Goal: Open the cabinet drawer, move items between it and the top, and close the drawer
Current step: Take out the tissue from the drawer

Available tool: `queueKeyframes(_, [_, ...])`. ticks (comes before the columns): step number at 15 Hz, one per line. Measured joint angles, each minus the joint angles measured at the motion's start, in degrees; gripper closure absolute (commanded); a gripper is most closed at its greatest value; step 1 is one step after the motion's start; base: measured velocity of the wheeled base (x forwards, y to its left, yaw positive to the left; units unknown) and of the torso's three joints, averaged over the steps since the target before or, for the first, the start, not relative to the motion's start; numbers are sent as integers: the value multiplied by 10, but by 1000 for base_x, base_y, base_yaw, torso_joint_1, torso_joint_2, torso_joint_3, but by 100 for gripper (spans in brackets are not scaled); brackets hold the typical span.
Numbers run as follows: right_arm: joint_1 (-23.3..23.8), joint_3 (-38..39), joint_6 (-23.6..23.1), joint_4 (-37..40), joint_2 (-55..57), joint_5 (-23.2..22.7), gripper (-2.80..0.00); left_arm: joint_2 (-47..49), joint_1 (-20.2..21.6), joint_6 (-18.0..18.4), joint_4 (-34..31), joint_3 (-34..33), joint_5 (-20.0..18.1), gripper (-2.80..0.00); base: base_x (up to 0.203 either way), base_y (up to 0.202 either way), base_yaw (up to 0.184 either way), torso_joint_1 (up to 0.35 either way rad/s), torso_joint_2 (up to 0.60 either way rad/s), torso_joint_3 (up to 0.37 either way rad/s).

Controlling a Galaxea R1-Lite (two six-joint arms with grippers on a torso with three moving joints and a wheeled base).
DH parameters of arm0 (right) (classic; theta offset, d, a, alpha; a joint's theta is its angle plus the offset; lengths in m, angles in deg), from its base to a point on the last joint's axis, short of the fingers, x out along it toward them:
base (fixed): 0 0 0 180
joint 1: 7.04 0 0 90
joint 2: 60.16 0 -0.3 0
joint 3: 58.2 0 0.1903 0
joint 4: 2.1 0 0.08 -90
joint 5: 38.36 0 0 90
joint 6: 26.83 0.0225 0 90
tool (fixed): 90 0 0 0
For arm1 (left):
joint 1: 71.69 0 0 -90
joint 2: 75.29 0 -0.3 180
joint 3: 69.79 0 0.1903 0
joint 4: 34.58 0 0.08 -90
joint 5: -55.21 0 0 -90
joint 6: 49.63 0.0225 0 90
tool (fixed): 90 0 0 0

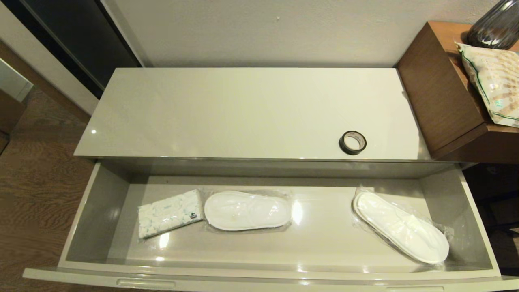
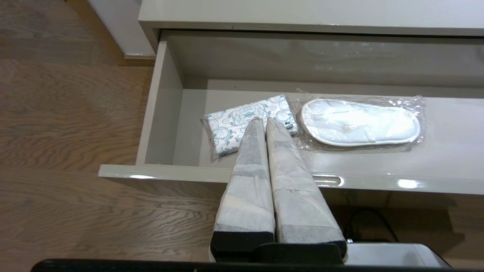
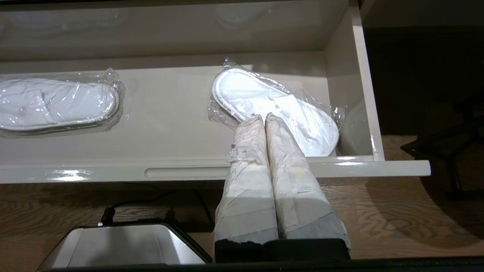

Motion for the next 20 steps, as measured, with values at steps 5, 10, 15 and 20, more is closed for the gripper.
queueKeyframes(5, [0, 0, 0, 0, 0, 0, 0, 106, 2, -5, -167, 135, -7, 0, 0, 0, 0, 0, 0, 0])
queueKeyframes(10, [0, 0, 0, 0, 0, 0, 0, 319, 2, -3, -131, 174, -94, 0, 0, 0, 0, 0, 0, 0])
queueKeyframes(15, [0, 0, 1, 0, 0, 0, 0, 519, -1, -43, 12, 133, -144, 0, 0, 0, 0, 0, 0, 0])
queueKeyframes(20, [0, 1, 1, 0, 0, 0, 0, 619, -2, -56, 90, 92, -155, 0, 0, 0, 0, 0, 0, 0])
